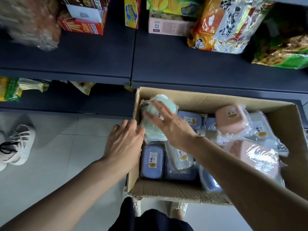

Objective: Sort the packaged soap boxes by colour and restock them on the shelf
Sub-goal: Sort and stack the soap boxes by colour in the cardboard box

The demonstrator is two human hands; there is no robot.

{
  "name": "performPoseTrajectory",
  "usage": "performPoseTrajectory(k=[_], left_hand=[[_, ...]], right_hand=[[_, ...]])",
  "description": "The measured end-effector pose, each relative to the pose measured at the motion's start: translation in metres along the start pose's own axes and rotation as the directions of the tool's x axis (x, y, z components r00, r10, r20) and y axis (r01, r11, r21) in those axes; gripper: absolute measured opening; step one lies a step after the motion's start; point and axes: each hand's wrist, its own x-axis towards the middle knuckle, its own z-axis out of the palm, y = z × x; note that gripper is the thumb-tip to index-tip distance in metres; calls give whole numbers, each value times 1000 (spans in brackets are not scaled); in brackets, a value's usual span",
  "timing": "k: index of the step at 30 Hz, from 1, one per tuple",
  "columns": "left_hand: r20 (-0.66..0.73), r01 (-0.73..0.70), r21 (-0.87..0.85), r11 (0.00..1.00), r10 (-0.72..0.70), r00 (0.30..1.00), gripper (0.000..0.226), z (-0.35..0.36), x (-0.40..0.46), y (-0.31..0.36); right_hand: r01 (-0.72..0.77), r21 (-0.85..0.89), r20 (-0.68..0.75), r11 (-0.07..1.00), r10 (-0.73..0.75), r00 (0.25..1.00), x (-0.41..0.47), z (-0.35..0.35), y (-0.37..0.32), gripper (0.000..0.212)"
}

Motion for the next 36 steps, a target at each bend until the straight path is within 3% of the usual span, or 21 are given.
performPoseTrajectory(k=[2,4,5,7,9,11,17,21,25,27,31,36], left_hand=[[-28,-2,-40,999,1,1000,41,6,3,-2],[-33,-11,-63,998,9,999,54,10,8,-2],[-34,-36,-71,997,34,999,63,10,10,0],[-27,-118,-55,992,116,993,76,12,15,4],[15,-169,-35,985,169,985,78,15,21,4],[64,-174,-7,985,174,983,78,17,27,1],[108,-130,13,991,128,986,80,24,32,0],[78,-106,42,993,103,992,77,26,33,9],[16,-142,44,989,141,990,75,28,32,25],[-16,-162,39,986,162,987,73,28,33,33],[-37,-174,59,983,177,984,73,32,38,41],[0,-161,76,984,161,987,70,33,42,48]], right_hand=[[-295,105,-89,950,305,948,-8,0,-1,104],[-576,315,-4,755,608,794,-9,3,2,86],[-632,406,56,660,672,738,-8,6,5,71],[-577,516,86,633,632,770,2,9,5,51],[-461,568,67,682,520,851,12,11,0,50],[-416,596,67,687,475,878,18,11,-1,52],[-561,562,68,608,642,763,-22,19,22,45],[-662,502,246,557,642,726,-51,46,18,47],[-727,494,405,477,614,678,-56,79,14,81],[-731,478,435,487,592,679,-52,91,14,100],[-708,430,389,561,593,705,-46,99,10,115],[-669,410,238,620,636,734,-46,102,9,91]])
